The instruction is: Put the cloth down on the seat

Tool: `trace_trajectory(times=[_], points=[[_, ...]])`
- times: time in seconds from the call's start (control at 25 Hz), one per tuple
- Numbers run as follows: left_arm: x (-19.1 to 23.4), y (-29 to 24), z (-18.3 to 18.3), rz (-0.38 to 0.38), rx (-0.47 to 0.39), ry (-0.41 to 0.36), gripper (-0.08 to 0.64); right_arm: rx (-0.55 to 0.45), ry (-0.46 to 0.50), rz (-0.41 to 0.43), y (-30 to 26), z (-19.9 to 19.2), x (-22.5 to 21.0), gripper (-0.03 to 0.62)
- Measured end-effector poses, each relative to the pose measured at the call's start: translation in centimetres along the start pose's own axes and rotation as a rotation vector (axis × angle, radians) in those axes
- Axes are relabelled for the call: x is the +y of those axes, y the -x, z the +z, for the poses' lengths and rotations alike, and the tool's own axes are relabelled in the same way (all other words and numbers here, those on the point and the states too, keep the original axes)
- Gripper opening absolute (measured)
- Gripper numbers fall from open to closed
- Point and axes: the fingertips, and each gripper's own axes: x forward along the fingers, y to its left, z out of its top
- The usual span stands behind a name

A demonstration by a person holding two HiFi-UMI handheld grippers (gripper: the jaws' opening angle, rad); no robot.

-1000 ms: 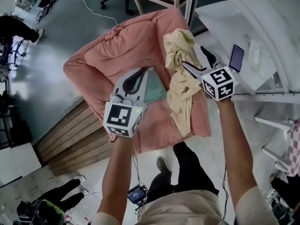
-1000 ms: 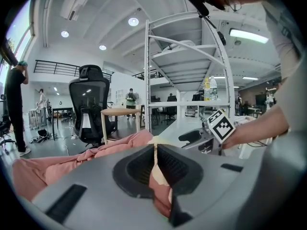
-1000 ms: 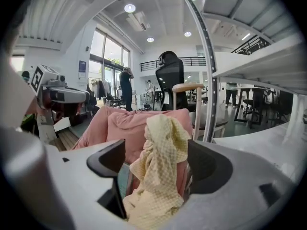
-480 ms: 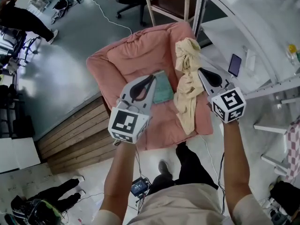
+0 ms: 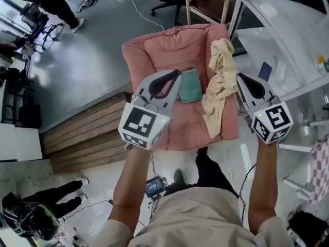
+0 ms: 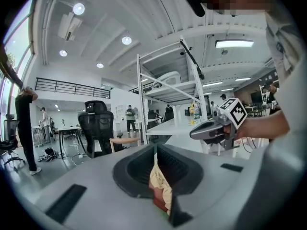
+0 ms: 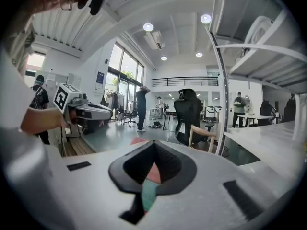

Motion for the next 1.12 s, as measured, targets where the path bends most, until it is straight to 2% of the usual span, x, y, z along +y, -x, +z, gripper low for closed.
trace_trajectory(times=[0.36,0.68,0.84,1.12], points=[[-1.8,8.4,5.0,0.039,-0.080,-0.073,0.021,-0.037,0.065,0.066,5.1,6.5,7.3,-0.008],[-4.0,15.3,9.6,0.039,-0.100,-0.068,0.021,-0.068,0.123,0.097,9.8,11.7,13.4,-0.008],[-5.1,17.9,10.7,0.042,-0.124,-0.070,0.021,-0.057,0.160,0.095,11.6,12.4,15.7,-0.009],[-7.4,21.2,11.2,0.017,-0.138,-0.080,0.021,-0.050,0.161,0.085,14.5,12.5,18.4,-0.009]])
